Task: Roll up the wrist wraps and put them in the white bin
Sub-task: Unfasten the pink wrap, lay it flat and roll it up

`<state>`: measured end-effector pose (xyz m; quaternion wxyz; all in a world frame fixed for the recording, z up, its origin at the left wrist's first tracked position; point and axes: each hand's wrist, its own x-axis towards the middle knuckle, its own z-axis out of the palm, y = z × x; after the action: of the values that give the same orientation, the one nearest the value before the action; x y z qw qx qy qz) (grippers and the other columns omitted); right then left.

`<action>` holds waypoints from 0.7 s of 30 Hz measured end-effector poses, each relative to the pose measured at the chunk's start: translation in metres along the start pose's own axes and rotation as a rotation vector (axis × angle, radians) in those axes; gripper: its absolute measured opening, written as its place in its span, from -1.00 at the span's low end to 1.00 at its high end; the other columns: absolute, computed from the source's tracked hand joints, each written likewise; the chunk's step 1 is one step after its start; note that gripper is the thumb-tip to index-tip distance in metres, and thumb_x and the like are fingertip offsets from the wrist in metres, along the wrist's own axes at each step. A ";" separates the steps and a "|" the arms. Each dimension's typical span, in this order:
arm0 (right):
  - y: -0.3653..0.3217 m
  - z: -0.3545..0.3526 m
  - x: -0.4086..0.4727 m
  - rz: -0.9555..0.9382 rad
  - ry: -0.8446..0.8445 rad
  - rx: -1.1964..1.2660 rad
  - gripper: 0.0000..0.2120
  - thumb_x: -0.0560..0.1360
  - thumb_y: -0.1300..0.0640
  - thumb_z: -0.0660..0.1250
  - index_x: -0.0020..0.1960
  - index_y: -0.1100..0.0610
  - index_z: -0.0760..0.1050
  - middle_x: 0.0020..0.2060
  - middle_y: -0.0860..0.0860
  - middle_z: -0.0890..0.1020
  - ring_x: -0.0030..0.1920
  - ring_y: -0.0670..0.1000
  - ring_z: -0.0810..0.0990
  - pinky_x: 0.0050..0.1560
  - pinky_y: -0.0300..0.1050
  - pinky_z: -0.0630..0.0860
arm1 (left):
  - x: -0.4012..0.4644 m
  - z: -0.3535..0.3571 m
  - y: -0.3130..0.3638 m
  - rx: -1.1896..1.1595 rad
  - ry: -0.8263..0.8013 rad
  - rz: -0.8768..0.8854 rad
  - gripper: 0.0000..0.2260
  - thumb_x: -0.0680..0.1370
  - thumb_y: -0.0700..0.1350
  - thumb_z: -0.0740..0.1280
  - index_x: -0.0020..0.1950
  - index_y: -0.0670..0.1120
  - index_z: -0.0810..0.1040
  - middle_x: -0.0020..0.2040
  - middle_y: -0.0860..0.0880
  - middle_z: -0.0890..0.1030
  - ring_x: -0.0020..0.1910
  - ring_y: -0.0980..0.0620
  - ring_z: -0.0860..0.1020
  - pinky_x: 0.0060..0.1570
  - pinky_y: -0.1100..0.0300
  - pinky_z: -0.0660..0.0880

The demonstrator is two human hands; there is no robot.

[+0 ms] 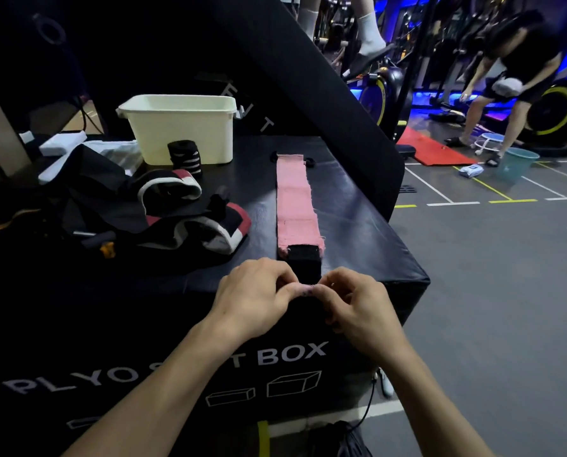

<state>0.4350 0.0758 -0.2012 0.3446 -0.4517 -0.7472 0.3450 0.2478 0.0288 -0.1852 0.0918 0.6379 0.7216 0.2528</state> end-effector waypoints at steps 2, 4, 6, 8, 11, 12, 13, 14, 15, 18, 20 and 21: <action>-0.001 -0.003 0.009 0.016 -0.031 -0.059 -0.84 0.54 -0.04 0.45 -0.18 -0.01 0.60 -0.39 -0.03 0.66 -0.43 -0.01 0.66 -0.26 0.15 0.66 | 0.004 -0.002 0.000 -0.041 0.005 -0.031 -0.77 0.48 0.37 0.37 -0.07 0.26 0.66 -0.17 0.24 0.68 -0.06 0.16 0.64 -0.02 0.03 0.60; -0.005 -0.006 0.017 0.054 -0.085 -0.101 -0.80 0.56 -0.03 0.42 -0.19 0.03 0.60 -0.42 -0.02 0.65 -0.45 0.00 0.67 -0.25 0.14 0.67 | 0.004 -0.003 0.001 -0.064 0.031 -0.043 -0.81 0.46 0.34 0.39 -0.06 0.29 0.63 -0.19 0.24 0.67 -0.09 0.14 0.65 -0.03 0.02 0.61; -0.011 -0.010 0.026 0.104 -0.143 -0.126 -0.76 0.58 -0.03 0.40 -0.19 0.10 0.60 -0.44 -0.01 0.62 -0.45 0.04 0.68 -0.30 0.11 0.69 | 0.004 -0.004 0.004 -0.061 0.063 -0.045 -0.83 0.47 0.29 0.40 -0.03 0.27 0.59 -0.19 0.21 0.66 -0.10 0.10 0.64 -0.03 0.01 0.60; -0.016 -0.012 0.034 0.172 -0.212 -0.135 -0.72 0.59 -0.02 0.39 -0.17 0.16 0.59 -0.44 0.04 0.60 -0.45 0.07 0.68 -0.37 0.03 0.68 | 0.004 -0.006 0.005 -0.050 0.072 -0.023 -0.83 0.49 0.27 0.40 -0.03 0.25 0.59 -0.17 0.21 0.66 -0.10 0.12 0.63 -0.02 0.03 0.60; -0.017 -0.013 0.045 0.250 -0.273 -0.126 -0.70 0.59 -0.01 0.38 -0.18 0.20 0.57 -0.47 0.04 0.56 -0.47 0.05 0.65 -0.43 -0.08 0.61 | 0.003 -0.009 0.003 -0.021 0.061 0.037 -0.78 0.48 0.30 0.43 -0.01 0.21 0.61 -0.16 0.22 0.63 -0.11 0.21 0.58 -0.06 0.12 0.55; -0.016 -0.012 0.047 0.265 -0.271 -0.107 -0.70 0.59 -0.01 0.38 -0.19 0.20 0.57 -0.48 0.03 0.54 -0.49 0.03 0.64 -0.42 -0.08 0.60 | 0.002 -0.010 0.002 0.017 0.051 0.057 -0.76 0.47 0.30 0.44 0.02 0.20 0.61 -0.16 0.22 0.60 -0.11 0.22 0.55 -0.09 0.14 0.51; -0.017 -0.011 0.048 0.272 -0.261 -0.087 -0.70 0.58 -0.01 0.39 -0.20 0.20 0.56 -0.49 0.02 0.53 -0.50 0.02 0.63 -0.42 -0.08 0.60 | 0.002 -0.010 0.001 0.061 0.046 0.075 -0.75 0.48 0.29 0.44 0.05 0.20 0.60 -0.15 0.21 0.56 -0.10 0.22 0.51 -0.11 0.15 0.48; -0.016 -0.010 0.047 0.273 -0.243 -0.071 -0.70 0.57 -0.01 0.40 -0.21 0.19 0.55 -0.50 0.01 0.53 -0.51 0.01 0.62 -0.43 -0.08 0.60 | 0.002 -0.010 0.001 0.092 0.050 0.092 -0.76 0.49 0.28 0.43 0.07 0.20 0.59 -0.15 0.20 0.53 -0.08 0.21 0.50 -0.12 0.14 0.46; -0.016 -0.009 0.045 0.263 -0.214 -0.065 -0.69 0.56 -0.02 0.41 -0.23 0.17 0.53 -0.50 0.01 0.54 -0.52 0.01 0.62 -0.43 -0.06 0.61 | 0.002 -0.009 0.000 0.104 0.057 0.106 -0.77 0.51 0.27 0.42 0.07 0.20 0.59 -0.15 0.20 0.51 -0.06 0.20 0.50 -0.12 0.13 0.46; -0.011 -0.004 0.037 0.095 -0.058 -0.152 -0.77 0.51 -0.06 0.45 -0.17 0.06 0.50 -0.41 -0.03 0.63 -0.49 0.00 0.65 -0.33 0.03 0.66 | 0.006 -0.008 -0.001 0.101 0.056 0.124 -0.79 0.56 0.26 0.37 0.07 0.18 0.59 -0.13 0.20 0.52 0.00 0.17 0.50 -0.10 0.09 0.49; -0.007 -0.006 0.033 -0.059 0.008 -0.225 -0.85 0.48 -0.07 0.47 -0.14 -0.05 0.54 -0.36 -0.08 0.64 -0.42 -0.08 0.63 -0.24 0.02 0.64 | 0.009 -0.008 -0.001 0.111 0.043 0.128 -0.79 0.58 0.25 0.33 0.07 0.17 0.59 -0.10 0.19 0.51 0.03 0.16 0.48 -0.09 0.09 0.47; -0.005 -0.009 0.031 -0.118 -0.001 -0.232 -0.87 0.47 -0.07 0.49 -0.12 -0.07 0.56 -0.34 -0.11 0.63 -0.38 -0.12 0.62 -0.21 -0.03 0.62 | 0.011 -0.007 -0.002 0.104 0.037 0.127 -0.79 0.60 0.25 0.31 0.07 0.17 0.60 -0.07 0.19 0.51 0.05 0.15 0.47 -0.07 0.08 0.47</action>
<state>0.4292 0.1042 -0.1865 0.3091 -0.4438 -0.8075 0.2356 0.2411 0.0378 -0.1777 0.0292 0.6814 0.6935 0.2320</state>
